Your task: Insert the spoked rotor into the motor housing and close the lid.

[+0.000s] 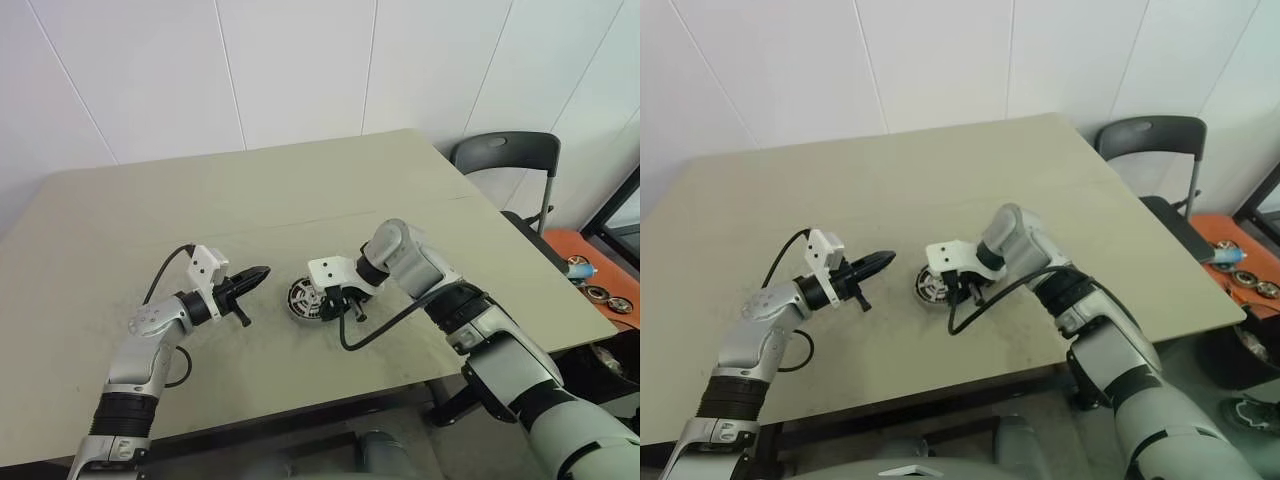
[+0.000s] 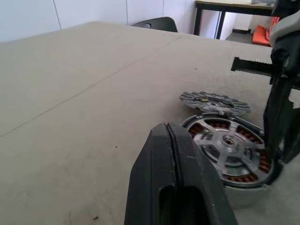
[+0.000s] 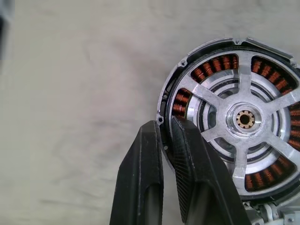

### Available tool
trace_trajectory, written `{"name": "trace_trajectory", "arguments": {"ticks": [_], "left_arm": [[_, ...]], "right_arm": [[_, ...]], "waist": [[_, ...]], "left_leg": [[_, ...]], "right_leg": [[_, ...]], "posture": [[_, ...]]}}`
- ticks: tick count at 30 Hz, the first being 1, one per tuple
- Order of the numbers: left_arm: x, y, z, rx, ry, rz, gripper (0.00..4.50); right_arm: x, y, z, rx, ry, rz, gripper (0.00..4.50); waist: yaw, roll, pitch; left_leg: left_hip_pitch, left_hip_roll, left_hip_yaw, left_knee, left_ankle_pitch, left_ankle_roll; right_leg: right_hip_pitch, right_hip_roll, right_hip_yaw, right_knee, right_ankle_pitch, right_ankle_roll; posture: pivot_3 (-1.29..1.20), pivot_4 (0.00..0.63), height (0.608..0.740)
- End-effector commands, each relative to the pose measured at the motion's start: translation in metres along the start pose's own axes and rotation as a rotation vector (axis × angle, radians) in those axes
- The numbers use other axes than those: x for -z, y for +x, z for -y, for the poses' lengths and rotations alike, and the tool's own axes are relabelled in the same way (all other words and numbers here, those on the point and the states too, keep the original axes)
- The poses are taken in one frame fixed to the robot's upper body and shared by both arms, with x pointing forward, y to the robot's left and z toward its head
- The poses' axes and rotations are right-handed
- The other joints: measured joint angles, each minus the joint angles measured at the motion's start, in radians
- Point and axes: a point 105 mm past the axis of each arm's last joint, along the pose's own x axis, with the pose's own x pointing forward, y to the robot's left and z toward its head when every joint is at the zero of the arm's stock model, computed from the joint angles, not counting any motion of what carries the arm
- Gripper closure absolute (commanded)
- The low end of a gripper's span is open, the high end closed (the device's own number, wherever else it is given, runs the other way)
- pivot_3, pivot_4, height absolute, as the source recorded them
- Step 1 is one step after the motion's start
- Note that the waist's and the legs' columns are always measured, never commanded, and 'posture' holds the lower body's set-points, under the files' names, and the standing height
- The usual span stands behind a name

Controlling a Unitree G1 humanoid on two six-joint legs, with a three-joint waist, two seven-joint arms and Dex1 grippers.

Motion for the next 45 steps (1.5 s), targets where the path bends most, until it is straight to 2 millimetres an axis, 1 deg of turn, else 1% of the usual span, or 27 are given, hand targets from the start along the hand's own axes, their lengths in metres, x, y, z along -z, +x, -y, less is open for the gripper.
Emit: {"name": "trace_trajectory", "arguments": {"ticks": [1, 5, 9, 10, 13, 17, 22, 27, 30, 35, 39, 43, 45], "left_arm": [[-0.012, 0.001, 0.002, 0.008, 0.054, 0.03, 4.5], [-0.013, 0.0, 0.002, 0.005, 0.057, 0.03, 4.5], [-0.013, 0.0, 0.002, 0.004, 0.059, 0.03, 4.5], [-0.013, 0.0, 0.002, 0.004, 0.059, 0.03, 4.5], [-0.012, 0.0, 0.003, 0.008, 0.056, 0.028, 4.5], [-0.011, 0.0, 0.005, 0.016, 0.049, 0.027, 4.5], [-0.009, 0.001, 0.006, 0.023, 0.046, 0.021, 4.5], [-0.008, 0.003, 0.007, 0.033, 0.044, 0.02, 4.5], [-0.008, 0.004, 0.009, 0.046, 0.045, 0.019, 4.5], [-0.008, 0.007, 0.011, 0.06, 0.046, 0.02, 4.5], [-0.008, 0.009, 0.013, 0.079, 0.045, 0.018, 4.5], [-0.008, 0.012, 0.016, 0.094, 0.046, 0.019, 4.5], [-0.008, 0.012, 0.016, 0.101, 0.05, 0.016, 4.5]], "right_arm": [[-0.014, 0.001, -0.005, -0.031, -0.03, 0.024, 4.42], [-0.004, 0.003, -0.003, -0.014, -0.049, -0.017, 4.42], [0.0, 0.002, -0.001, -0.005, -0.053, -0.031, 4.42], [0.002, 0.001, 0.0, 0.002, -0.053, -0.041, 3.72], [0.004, 0.0, 0.003, 0.009, -0.05, -0.044, 2.89], [-0.002, -0.005, 0.002, -0.008, -0.025, -0.003, 1.62], [-0.011, -0.018, 0.005, -0.007, -0.017, 0.031, 1.62], [-0.026, -0.039, 0.012, 0.043, -0.063, 0.059, 1.62], [-0.031, -0.049, 0.014, 0.07, -0.081, 0.071, 1.62], [-0.042, -0.071, 0.022, 0.162, -0.093, 0.114, 1.62], [-0.047, -0.093, 0.025, 0.246, -0.087, 0.152, 1.62], [-0.052, -0.111, 0.035, 0.377, -0.047, 0.234, 1.62], [-0.062, -0.121, 0.044, 0.473, 0.008, 0.387, 1.62]], "waist": [[-0.001, 0.0, 0.0], [0.0, 0.0, 0.0], [-0.001, 0.0, 0.0], [0.0, 0.0, 0.0], [-0.001, -0.001, -0.001], [-0.002, -0.001, -0.001], [-0.001, 0.0, 0.0], [-0.001, 0.0, 0.0], [-0.001, 0.0, 0.0], [0.002, 0.0, 0.0], [0.003, 0.0, 0.0], [0.004, 0.0, 0.0], [0.002, 0.001, 0.0]], "left_leg": [[0.0, 0.0, 0.0, 0.0, 0.0, 0.0], [0.0, 0.0, 0.0, 0.0, 0.0, 0.0], [0.001, 0.0, 0.0, 0.001, 0.0, 0.0], [0.001, 0.0, 0.0, 0.001, 0.0, 0.0], [0.002, 0.0, 0.0, 0.001, 0.0, 0.0], [0.004, 0.001, 0.001, 0.001, 0.001, -0.001], [0.016, 0.003, 0.001, 0.001, 0.002, -0.003], [0.016, 0.005, 0.001, 0.001, 0.002, -0.003], [0.015, 0.005, 0.001, 0.0, 0.002, -0.003], [0.014, 0.006, 0.001, -0.001, 0.001, -0.002], [0.014, 0.006, 0.001, -0.001, 0.001, -0.002], [0.014, 0.007, 0.001, -0.001, 0.001, -0.002], [0.014, 0.007, 0.001, -0.001, 0.001, -0.002]], "right_leg": [[0.0, 0.0, 0.0, 0.0, 0.0, 0.0], [0.0, 0.0, 0.0, 0.0, 0.0, 0.0], [0.001, 0.0, 0.0, 0.0, 0.0, 0.0], [0.002, 0.0, 0.0, 0.0, 0.0, 0.0], [0.002, 0.0, 0.0, 0.0, 0.001, -0.001], [0.004, 0.0, 0.0, 0.0, 0.003, -0.004], [0.016, 0.002, -0.002, 0.0, 0.001, -0.001], [0.015, 0.002, -0.002, 0.0, 0.002, -0.002], [0.014, 0.002, -0.003, 0.0, 0.004, -0.005], [0.014, 0.002, -0.003, -0.001, 0.003, -0.004], [0.014, 0.002, -0.003, -0.001, 0.002, -0.003], [0.014, 0.002, -0.003, -0.002, 0.002, -0.002], [0.014, 0.002, -0.003, -0.002, 0.002, -0.002]], "posture": [[0.0, 0.0, 0.74], [0.0, 0.0, 0.74], [0.0, 0.0, 0.74], [0.0, 0.0, 0.74], [0.0, 0.0, 0.74], [0.0, 0.0, 0.74], [0.0, 0.0, 0.74], [0.0, 0.0, 0.74], [0.0, 0.0, 0.74], [0.0, 0.0, 0.74], [0.0, 0.0, 0.74], [0.0, 0.0, 0.74], [0.0, 0.0, 0.74]]}}
